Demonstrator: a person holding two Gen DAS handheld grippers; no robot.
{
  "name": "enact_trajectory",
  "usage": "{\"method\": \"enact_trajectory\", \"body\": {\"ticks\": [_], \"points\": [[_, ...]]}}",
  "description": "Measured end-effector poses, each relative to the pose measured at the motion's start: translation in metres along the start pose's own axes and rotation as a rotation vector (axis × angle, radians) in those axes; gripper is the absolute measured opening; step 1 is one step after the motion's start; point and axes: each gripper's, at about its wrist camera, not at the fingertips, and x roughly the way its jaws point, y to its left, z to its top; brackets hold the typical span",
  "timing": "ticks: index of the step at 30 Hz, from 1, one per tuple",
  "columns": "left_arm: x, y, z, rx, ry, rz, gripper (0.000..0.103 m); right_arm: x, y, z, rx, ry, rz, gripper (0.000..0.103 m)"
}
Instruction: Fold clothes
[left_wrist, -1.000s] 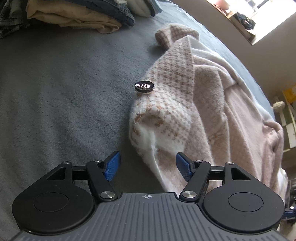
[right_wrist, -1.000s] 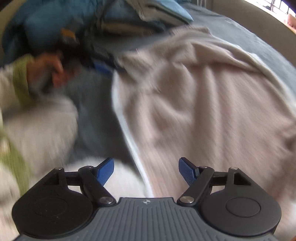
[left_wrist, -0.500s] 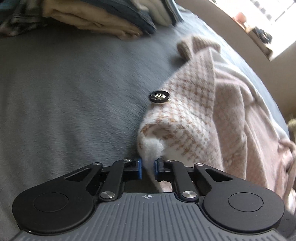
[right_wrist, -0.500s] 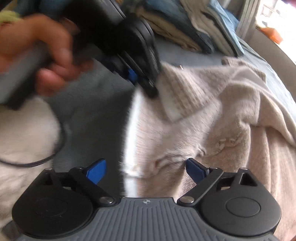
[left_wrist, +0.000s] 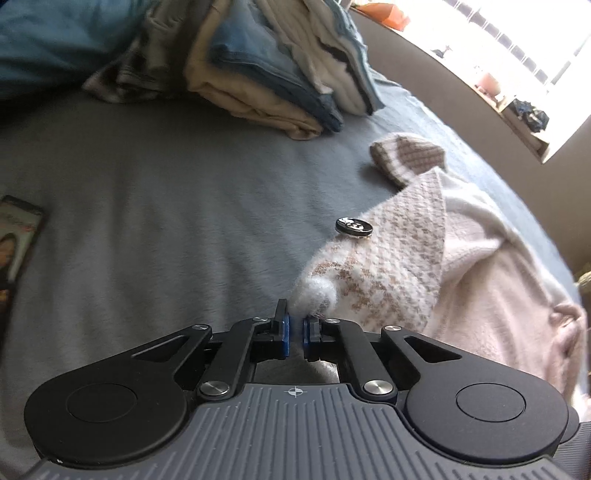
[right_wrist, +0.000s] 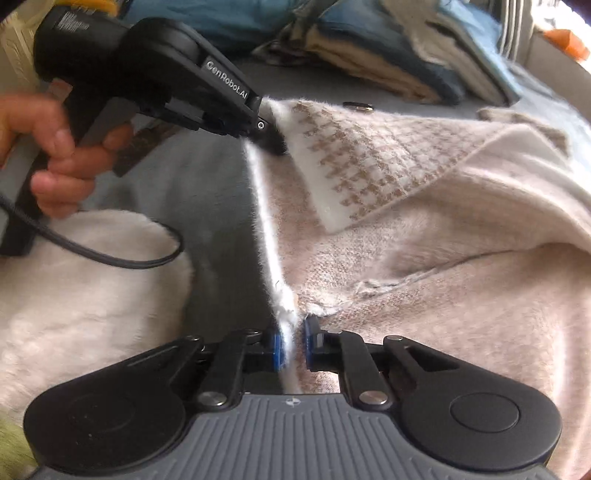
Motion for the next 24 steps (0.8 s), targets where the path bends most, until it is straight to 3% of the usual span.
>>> {"method": "enact_trajectory", "body": {"ticks": [3,5,6,8,10,12,14,16,20,24], "points": [[0.017,0.006,-0.007,0.029,0.086,0.031,0.006,0.029,0.012,-0.009,-0.023,0.074,-0.024,0.015],[0.021,0.008,-0.009,0.051,0.129,0.04,0.007,0.037,0.016,-0.015,-0.03,0.101,-0.053,0.022],[0.019,0.009,-0.008,0.06,0.133,0.038,0.007,0.033,0.017,-0.015,-0.027,0.094,-0.053,0.031],[0.008,0.014,-0.004,0.07,0.109,0.027,0.013,0.014,0.017,-0.019,-0.003,0.062,-0.036,0.05],[-0.006,0.021,-0.001,0.08,0.079,0.014,0.028,-0.015,0.01,-0.027,0.043,0.013,-0.014,0.059],[-0.021,0.027,0.001,0.08,0.033,0.014,0.032,-0.047,-0.008,-0.039,0.134,-0.044,0.012,0.063],[-0.032,0.03,0.005,0.089,-0.029,0.013,0.032,-0.073,-0.041,-0.042,0.243,-0.108,0.021,0.063],[-0.034,0.024,0.013,0.122,-0.081,0.0,0.032,-0.093,-0.078,-0.051,0.356,-0.16,-0.04,0.063],[-0.002,-0.027,0.017,0.217,-0.05,-0.063,0.033,-0.119,-0.148,-0.068,0.546,-0.222,-0.21,0.059],[0.034,-0.083,0.02,0.314,-0.007,-0.128,0.033,-0.102,-0.197,-0.06,0.545,-0.195,-0.388,0.052]]}}
